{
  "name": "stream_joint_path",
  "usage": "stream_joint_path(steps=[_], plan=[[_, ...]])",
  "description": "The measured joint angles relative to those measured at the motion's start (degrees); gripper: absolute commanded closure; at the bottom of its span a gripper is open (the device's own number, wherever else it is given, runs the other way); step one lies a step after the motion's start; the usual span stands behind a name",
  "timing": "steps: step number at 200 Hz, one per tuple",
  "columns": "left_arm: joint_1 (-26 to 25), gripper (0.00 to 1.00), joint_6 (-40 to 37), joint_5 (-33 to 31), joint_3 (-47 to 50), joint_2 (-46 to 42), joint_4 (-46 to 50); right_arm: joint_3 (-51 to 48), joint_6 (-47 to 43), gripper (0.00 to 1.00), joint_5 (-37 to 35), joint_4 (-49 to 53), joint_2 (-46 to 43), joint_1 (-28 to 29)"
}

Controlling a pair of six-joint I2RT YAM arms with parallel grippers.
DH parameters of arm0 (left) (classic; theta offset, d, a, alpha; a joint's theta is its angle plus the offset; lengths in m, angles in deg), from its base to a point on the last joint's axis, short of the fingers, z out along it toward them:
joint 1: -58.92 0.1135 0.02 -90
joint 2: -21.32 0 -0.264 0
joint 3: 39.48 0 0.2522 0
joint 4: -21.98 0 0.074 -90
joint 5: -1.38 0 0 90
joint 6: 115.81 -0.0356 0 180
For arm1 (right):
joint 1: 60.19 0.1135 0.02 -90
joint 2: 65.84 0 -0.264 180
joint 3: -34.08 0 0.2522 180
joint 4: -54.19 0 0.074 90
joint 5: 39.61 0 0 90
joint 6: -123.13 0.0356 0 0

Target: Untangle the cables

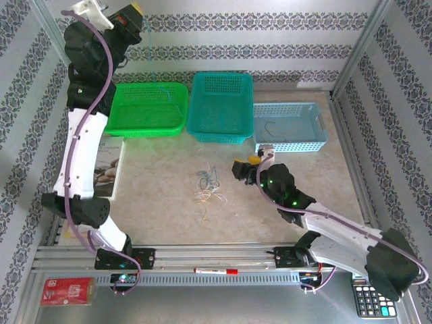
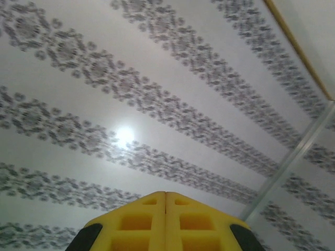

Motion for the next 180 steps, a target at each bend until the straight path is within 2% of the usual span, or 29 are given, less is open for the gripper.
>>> stream_joint_path(steps=[73, 137, 145, 156, 168, 180], plan=[[6.62, 1.00, -4.02, -1.29, -9.88, 17.94, 1.03, 0.02, -0.02, 0.32, 6.01, 11.04, -7.23, -4.92], [10.71, 1.00, -9.57, -4.04, -7.82, 26.88, 3.43, 1.55, -0.22, 0.32, 9.05, 14.51, -6.27, -6.32], [11.15, 0.89, -9.88, -4.24, -5.73, 26.93, 3.28, 1.73, -0.22, 0.32, 9.38, 14.51, -5.81, -6.40], [11.78, 0.67, -10.19, -4.50, -0.94, 26.34, 2.29, 1.92, -0.20, 0.32, 9.70, 14.51, -5.11, -6.56], [12.26, 0.47, -10.21, -4.76, 4.81, 25.57, 1.27, 2.14, -0.17, 0.32, 10.19, 14.51, -4.31, -6.73], [12.81, 0.31, -9.79, -4.90, 9.60, 25.29, 0.81, 2.38, -0.11, 0.33, 10.82, 14.56, -3.56, -6.78]])
